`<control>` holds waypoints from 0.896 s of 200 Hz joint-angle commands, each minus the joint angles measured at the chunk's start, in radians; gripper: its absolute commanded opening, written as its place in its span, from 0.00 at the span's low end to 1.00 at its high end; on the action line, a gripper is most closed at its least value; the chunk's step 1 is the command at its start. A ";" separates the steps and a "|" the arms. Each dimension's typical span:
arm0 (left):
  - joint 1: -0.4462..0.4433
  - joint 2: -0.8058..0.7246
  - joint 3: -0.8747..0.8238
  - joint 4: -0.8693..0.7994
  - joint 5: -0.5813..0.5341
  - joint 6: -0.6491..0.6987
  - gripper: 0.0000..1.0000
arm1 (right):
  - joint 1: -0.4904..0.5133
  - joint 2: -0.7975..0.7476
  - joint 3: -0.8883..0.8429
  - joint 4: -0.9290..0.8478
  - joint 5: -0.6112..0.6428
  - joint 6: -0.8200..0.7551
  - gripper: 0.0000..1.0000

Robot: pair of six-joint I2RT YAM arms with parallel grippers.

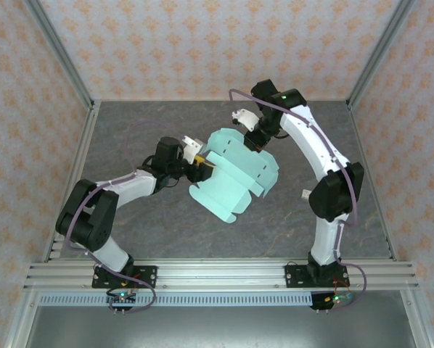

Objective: Fold the paper box

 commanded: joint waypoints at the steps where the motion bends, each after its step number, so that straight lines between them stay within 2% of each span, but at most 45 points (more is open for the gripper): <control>1: -0.002 0.031 0.030 0.066 0.038 0.008 0.59 | -0.005 0.020 0.034 -0.050 -0.028 -0.010 0.00; 38: -0.022 0.064 0.047 0.115 0.047 -0.014 0.53 | -0.006 0.029 0.039 -0.055 -0.031 -0.002 0.00; 71: -0.041 0.084 0.056 0.147 0.031 -0.032 0.34 | -0.005 0.037 0.050 -0.051 -0.022 0.022 0.00; 134: -0.083 0.062 -0.012 0.212 -0.017 -0.052 0.25 | -0.009 0.058 0.092 -0.045 -0.035 0.096 0.00; 179: -0.130 0.056 -0.032 0.227 -0.162 -0.019 0.14 | -0.009 0.079 0.114 -0.052 -0.038 0.132 0.00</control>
